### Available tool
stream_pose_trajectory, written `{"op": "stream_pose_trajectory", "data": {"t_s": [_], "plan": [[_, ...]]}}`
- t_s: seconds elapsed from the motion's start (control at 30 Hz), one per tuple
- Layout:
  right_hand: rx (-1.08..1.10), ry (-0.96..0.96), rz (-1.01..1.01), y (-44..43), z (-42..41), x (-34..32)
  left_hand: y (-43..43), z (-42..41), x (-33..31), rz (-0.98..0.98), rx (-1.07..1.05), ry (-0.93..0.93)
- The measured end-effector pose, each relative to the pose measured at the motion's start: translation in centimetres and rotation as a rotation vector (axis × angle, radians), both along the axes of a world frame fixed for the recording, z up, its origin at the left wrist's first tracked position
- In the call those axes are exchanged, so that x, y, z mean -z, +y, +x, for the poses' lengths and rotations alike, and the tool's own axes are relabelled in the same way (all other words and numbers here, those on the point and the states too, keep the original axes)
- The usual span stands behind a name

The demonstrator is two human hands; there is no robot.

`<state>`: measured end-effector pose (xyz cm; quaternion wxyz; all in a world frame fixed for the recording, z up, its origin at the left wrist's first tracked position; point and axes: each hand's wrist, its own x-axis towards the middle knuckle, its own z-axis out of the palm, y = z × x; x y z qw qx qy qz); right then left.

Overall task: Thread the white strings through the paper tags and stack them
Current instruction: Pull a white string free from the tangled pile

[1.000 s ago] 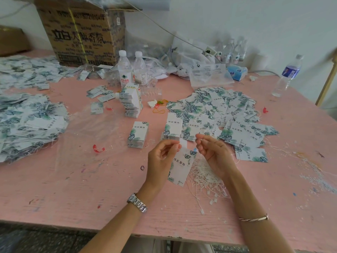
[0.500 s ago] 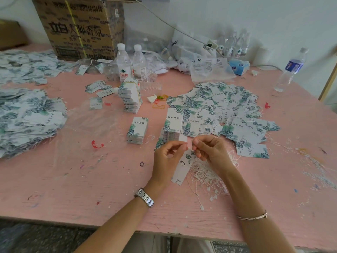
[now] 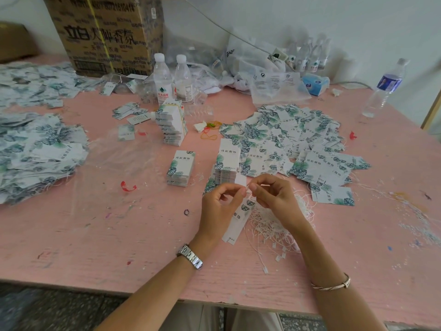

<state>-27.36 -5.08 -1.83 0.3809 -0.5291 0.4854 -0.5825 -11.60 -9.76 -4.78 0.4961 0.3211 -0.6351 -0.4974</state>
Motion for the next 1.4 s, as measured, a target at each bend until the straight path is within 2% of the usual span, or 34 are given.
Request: {"op": "stream_pose_trajectory", "data": {"t_s": [0.57,0.83,1.0,1.4], "plan": [[0.015,0.094,-0.004,0.2,0.4,-0.3,0.0,0.3,0.2,-0.058,-0.003,-0.033],[-0.097,0.034,0.151,0.2,-0.2,-0.2,-0.1,0.3,0.3,-0.159,0.032,-0.135],[-0.167,-0.003,0.175,0.2,-0.6,-0.1,-0.1,0.4,0.5,-0.172,0.071,-0.138],[-0.158,0.040,0.175,0.5,-0.3,-0.2,-0.1,0.5,0.7,-0.241,0.075,-0.172]]}}
